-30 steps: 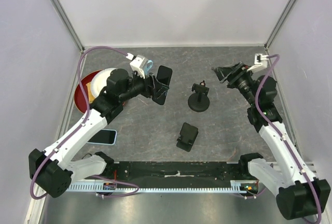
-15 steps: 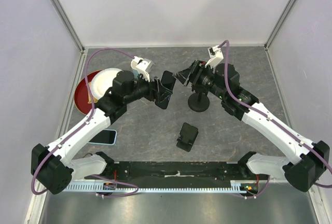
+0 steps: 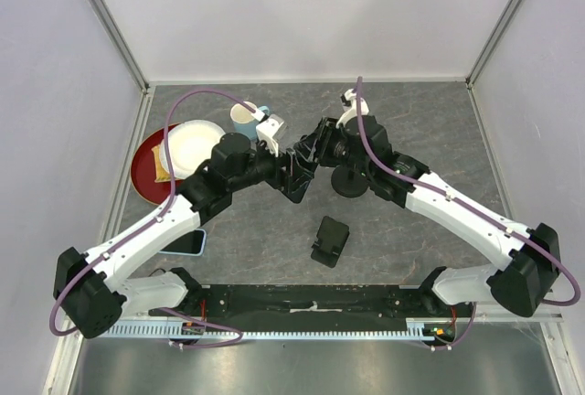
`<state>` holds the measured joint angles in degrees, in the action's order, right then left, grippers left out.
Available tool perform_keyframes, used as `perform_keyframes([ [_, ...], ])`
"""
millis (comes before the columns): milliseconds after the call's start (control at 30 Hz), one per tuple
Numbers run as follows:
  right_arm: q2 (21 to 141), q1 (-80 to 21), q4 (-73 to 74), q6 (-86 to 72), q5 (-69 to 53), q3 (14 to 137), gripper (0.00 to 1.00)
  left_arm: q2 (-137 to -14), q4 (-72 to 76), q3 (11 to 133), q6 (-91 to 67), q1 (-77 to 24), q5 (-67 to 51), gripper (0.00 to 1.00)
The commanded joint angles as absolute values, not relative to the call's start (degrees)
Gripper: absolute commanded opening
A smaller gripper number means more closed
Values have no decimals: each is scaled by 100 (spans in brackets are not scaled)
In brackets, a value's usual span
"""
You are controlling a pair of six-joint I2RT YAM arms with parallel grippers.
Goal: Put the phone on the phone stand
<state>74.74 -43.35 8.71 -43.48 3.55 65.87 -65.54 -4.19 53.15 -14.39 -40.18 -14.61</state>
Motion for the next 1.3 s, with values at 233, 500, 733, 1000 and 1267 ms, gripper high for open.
perform_keyframes([
  [233,7374,-4535,1371,-4201,1019,6865,46,-6618,-220,5537,-949,-4228,-835,2],
  [500,7348,-4526,1354,-4166,765,6908,37,-6557,-62,5458,-880,-4297,-1089,2],
  [733,7418,-4509,1345,-4157,519,7040,29,-6495,-18,5405,-721,-4491,-1064,2],
  [1000,7278,-4491,1240,-3876,694,6839,0,-6513,-359,5633,-843,-4588,-976,33],
  [1267,5645,-4491,1028,-3200,2335,6074,0,-5951,156,5230,-1011,-4588,-949,90],
])
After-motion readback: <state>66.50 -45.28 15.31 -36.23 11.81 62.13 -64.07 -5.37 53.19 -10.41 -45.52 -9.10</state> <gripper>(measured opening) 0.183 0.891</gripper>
